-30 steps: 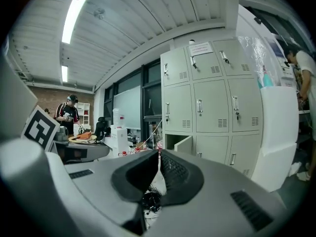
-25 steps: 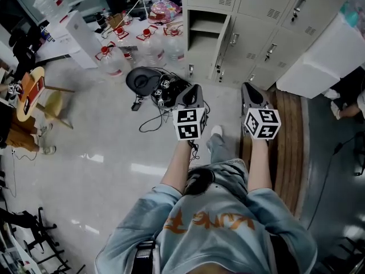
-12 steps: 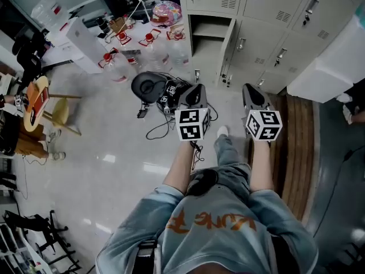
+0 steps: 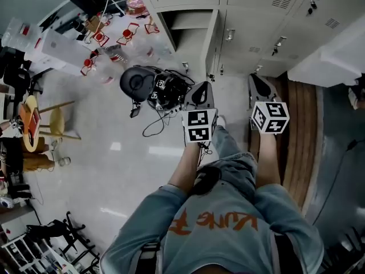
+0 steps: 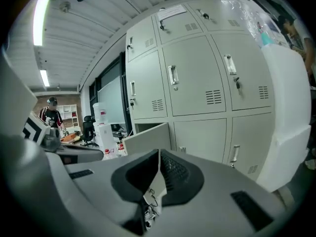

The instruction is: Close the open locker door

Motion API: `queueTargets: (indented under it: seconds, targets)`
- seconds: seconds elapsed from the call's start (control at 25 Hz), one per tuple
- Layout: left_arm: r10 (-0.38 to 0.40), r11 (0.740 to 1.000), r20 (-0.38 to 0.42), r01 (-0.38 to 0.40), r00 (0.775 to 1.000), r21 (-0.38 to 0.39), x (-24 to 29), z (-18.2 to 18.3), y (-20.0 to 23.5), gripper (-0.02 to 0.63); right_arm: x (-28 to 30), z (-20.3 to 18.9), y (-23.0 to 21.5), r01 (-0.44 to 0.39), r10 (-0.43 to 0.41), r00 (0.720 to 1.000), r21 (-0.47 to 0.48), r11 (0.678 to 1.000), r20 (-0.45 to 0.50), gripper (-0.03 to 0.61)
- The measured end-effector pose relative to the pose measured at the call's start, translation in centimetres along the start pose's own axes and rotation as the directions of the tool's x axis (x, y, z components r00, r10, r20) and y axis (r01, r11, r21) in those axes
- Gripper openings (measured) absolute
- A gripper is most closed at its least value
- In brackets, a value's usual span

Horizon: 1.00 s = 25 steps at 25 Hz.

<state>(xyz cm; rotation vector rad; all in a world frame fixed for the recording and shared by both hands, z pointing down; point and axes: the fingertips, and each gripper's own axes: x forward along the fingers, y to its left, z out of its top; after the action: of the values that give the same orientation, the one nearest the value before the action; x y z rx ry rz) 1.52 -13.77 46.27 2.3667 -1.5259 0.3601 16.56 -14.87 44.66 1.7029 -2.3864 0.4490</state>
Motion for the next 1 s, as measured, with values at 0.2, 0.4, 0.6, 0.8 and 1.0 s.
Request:
queueTargets:
  seconds: [0.2, 0.4, 0.6, 0.8, 1.0]
  targets:
    - [0.031, 0.999, -0.095, -0.028, 0.995, 0.030, 3.9, -1.5, -0.2, 0.021, 5.4, 0.7, -1.2, -0.071, 0.071, 0.997, 0.027, 0.997, -0.005, 0.034]
    - [0.054, 0.998, -0.122, -0.049, 0.991, 0.044, 6.8, -1.8, -0.6, 0.021, 9.7, 1.1, -1.6, -0.137, 0.137, 0.991, 0.039, 0.990, 0.000, 0.034]
    - [0.093, 0.995, -0.117, -0.095, 0.989, -0.007, 8.4, -2.7, -0.6, 0.021, 12.1, 0.3, -1.4, -0.199, 0.200, 0.980, 0.019, 0.980, -0.018, 0.034]
    - [0.136, 0.987, -0.112, -0.144, 0.984, -0.065, 9.8, -3.5, 0.9, 0.021, 14.1, -0.5, 0.1, -0.262, 0.261, 0.965, -0.001, 0.965, -0.032, 0.034]
    - [0.150, 0.979, -0.153, -0.168, 0.977, -0.112, 10.6, -5.3, 1.4, 0.021, 15.8, -1.4, 1.9, -0.333, 0.331, 0.941, -0.022, 0.943, -0.073, 0.034]
